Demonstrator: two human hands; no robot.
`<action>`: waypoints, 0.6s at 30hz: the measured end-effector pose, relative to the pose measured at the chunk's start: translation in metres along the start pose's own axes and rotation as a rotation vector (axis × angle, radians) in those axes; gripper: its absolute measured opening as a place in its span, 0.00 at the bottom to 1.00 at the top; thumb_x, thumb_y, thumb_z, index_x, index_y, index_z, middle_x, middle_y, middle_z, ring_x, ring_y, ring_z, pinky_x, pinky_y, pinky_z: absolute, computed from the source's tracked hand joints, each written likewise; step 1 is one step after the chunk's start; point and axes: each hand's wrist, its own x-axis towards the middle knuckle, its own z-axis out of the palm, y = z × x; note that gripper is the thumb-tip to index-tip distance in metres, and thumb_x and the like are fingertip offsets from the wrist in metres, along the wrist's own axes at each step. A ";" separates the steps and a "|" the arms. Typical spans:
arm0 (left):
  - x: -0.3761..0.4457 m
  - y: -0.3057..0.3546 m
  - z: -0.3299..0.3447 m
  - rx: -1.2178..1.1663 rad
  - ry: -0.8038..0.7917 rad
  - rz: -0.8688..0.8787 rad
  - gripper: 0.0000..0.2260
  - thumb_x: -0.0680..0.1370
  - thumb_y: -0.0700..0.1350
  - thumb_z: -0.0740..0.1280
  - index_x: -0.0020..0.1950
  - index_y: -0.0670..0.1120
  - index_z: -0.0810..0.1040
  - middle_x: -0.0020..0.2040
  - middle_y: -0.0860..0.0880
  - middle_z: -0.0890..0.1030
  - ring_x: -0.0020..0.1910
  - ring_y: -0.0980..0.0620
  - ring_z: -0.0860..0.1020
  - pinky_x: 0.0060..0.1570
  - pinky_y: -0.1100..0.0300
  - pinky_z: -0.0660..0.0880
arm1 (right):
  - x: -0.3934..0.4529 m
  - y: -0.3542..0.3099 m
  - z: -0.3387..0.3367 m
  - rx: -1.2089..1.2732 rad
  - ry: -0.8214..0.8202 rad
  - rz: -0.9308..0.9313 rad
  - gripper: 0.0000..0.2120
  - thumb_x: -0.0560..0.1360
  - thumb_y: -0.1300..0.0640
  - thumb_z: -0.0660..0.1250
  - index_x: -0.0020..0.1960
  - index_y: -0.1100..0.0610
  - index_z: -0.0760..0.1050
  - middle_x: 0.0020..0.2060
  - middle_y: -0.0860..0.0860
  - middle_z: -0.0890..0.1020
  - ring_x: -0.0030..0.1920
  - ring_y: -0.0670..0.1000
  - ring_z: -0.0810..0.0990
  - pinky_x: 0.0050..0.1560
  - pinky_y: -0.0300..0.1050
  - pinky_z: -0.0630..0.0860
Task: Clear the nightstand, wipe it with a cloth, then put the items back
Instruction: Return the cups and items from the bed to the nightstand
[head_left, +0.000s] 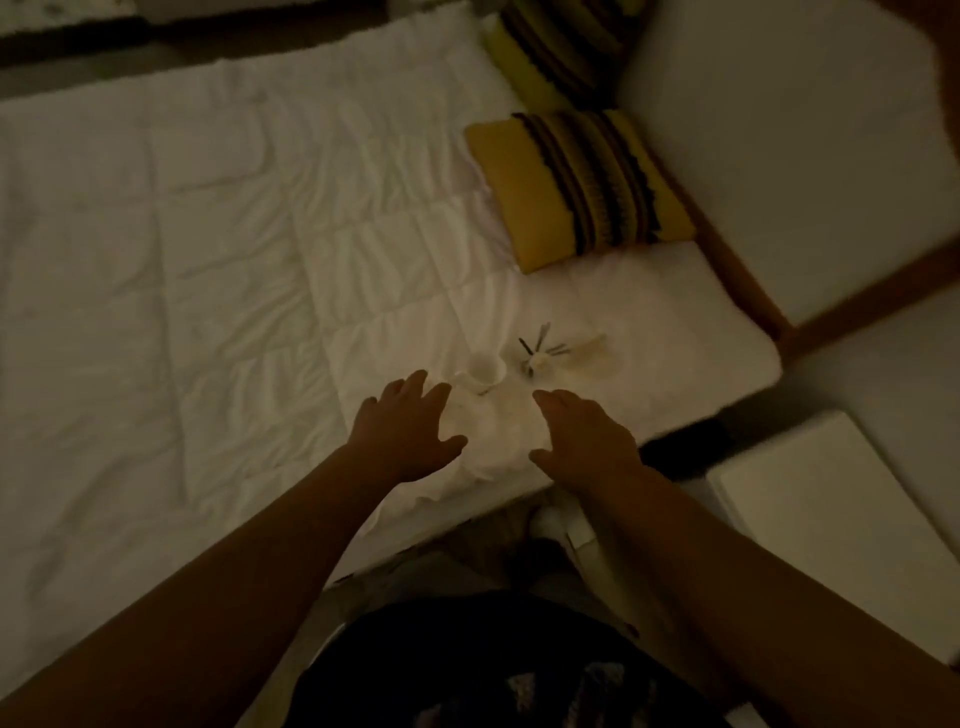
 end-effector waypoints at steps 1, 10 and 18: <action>0.003 -0.001 0.003 -0.015 0.000 -0.053 0.35 0.72 0.69 0.59 0.74 0.55 0.56 0.77 0.46 0.57 0.73 0.42 0.62 0.65 0.41 0.67 | 0.015 0.004 0.000 -0.022 -0.016 -0.042 0.37 0.74 0.42 0.65 0.76 0.50 0.52 0.72 0.52 0.62 0.68 0.57 0.64 0.61 0.55 0.70; 0.029 0.021 0.043 -0.199 -0.025 -0.465 0.36 0.72 0.68 0.60 0.75 0.56 0.54 0.77 0.45 0.55 0.73 0.41 0.60 0.64 0.41 0.67 | 0.132 0.033 -0.002 -0.129 -0.134 -0.349 0.36 0.71 0.44 0.70 0.72 0.52 0.59 0.68 0.54 0.67 0.65 0.58 0.68 0.58 0.55 0.74; 0.112 0.017 0.099 -0.291 -0.025 -0.539 0.38 0.71 0.66 0.64 0.75 0.55 0.53 0.77 0.44 0.54 0.74 0.41 0.58 0.62 0.41 0.68 | 0.215 0.036 0.068 -0.114 -0.191 -0.332 0.37 0.71 0.46 0.71 0.73 0.52 0.57 0.72 0.57 0.59 0.69 0.61 0.61 0.60 0.55 0.70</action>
